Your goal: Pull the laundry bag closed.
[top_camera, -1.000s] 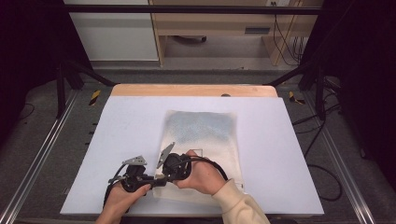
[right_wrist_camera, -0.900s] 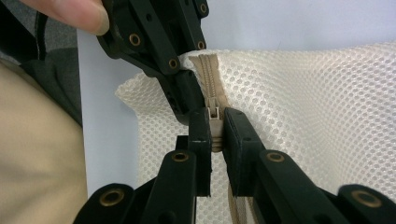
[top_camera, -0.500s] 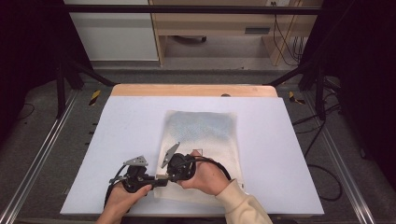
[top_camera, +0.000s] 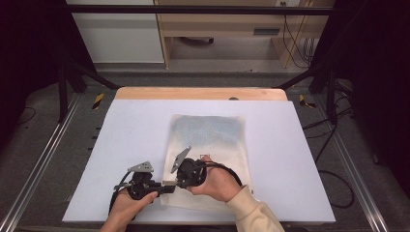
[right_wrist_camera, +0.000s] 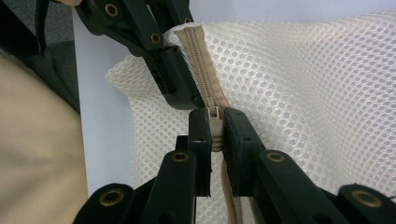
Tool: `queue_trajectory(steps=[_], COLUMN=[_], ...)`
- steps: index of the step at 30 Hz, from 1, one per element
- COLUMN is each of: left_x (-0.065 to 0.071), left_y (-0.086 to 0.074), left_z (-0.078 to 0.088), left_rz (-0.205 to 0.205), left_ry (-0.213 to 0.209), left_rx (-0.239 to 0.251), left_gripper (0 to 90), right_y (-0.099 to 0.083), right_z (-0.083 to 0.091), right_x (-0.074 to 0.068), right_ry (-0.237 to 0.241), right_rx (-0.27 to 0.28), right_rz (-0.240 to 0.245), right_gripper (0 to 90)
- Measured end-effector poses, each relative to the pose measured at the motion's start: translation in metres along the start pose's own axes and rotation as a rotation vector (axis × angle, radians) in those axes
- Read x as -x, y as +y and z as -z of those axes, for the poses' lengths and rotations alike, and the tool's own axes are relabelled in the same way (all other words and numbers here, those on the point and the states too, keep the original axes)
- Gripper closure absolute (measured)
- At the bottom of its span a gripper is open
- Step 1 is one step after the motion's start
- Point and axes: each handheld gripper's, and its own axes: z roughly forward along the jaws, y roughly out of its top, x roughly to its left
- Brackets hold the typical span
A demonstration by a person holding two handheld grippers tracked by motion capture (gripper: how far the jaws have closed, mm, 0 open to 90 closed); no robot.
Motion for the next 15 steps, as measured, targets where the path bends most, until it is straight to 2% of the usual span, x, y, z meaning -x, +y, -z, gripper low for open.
queue_trajectory(steps=[6, 15], left_x=[0.001, 0.001], left_y=[0.0, 0.0], left_z=[-0.001, 0.0], left_rz=[-0.004, -0.004], left_ry=[-0.005, -0.008], left_rx=[0.003, 0.008], left_gripper=[84.8, 84.8], right_y=[-0.004, -0.015], right_z=[0.002, 0.008], right_x=[0.0, 0.003], right_ry=[-0.008, -0.021], right_rx=[-0.009, -0.008], right_rz=[-0.002, -0.03], right_gripper=[82.0, 82.0])
